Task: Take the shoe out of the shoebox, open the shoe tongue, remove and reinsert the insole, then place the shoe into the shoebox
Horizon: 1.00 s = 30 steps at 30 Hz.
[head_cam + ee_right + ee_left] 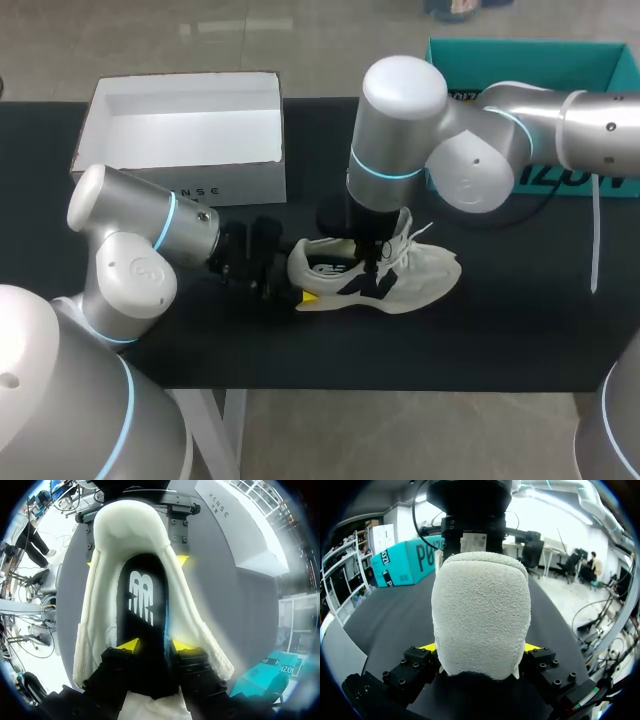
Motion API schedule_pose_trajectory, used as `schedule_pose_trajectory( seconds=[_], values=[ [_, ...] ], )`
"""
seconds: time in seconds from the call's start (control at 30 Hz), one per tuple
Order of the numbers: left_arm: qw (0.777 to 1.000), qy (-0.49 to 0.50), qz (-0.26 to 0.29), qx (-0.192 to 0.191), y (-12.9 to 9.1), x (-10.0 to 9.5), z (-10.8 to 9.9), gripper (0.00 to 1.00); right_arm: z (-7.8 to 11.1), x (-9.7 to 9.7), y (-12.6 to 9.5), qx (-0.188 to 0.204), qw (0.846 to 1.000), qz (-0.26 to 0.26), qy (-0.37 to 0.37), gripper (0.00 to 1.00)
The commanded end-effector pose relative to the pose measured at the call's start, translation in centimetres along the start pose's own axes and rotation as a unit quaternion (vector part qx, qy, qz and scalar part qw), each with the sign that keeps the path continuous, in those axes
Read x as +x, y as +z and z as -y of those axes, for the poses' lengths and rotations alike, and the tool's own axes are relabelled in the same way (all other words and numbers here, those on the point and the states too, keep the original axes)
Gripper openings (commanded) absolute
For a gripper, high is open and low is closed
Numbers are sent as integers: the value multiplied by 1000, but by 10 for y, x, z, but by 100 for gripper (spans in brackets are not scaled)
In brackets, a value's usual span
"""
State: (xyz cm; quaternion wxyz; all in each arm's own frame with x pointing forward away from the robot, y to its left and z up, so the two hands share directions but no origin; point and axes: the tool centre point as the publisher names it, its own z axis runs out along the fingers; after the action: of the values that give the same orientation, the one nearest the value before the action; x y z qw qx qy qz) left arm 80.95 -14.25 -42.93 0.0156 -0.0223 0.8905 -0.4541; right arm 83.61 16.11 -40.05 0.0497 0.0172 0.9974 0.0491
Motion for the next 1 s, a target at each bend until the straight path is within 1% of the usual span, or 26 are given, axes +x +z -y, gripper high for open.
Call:
schedule_pose_trajectory(
  seconds=[0.03, 0.13, 0.43, 0.5, 0.57, 0.7, 0.8, 1.0],
  values=[
    [1000, 0, 0, -1, 1, 1, -1, 0, -2, -2, 8, -2, 1000, -5, 3, 41],
    [1000, 0, 0, -1, 1, 1, -1, 0, -3, 0, 15, -1, 1000, -19, 0, 40],
    [1000, 0, 0, -1, 1, 1, -1, 0, 0, 10, 31, -3, 998, -59, 8, 43],
    [1000, 0, 0, -1, 1, 1, -1, 0, 1, 11, 31, -4, 998, -61, 11, 45],
    [1000, 0, 0, -1, 1, 1, -1, 0, 4, 11, 29, -2, 998, -56, 14, 44],
    [1000, 0, 0, -1, 1, 1, -1, 0, 10, 2, 22, 0, 999, -40, 23, 47],
    [1000, 0, 0, -1, 1, 1, -1, 0, 8, -2, 23, -3, 999, -41, 22, 48],
    [1000, 0, 0, -1, 1, 1, -1, 0, 1, 7, 30, -8, 998, -67, 11, 48]
  ],
)
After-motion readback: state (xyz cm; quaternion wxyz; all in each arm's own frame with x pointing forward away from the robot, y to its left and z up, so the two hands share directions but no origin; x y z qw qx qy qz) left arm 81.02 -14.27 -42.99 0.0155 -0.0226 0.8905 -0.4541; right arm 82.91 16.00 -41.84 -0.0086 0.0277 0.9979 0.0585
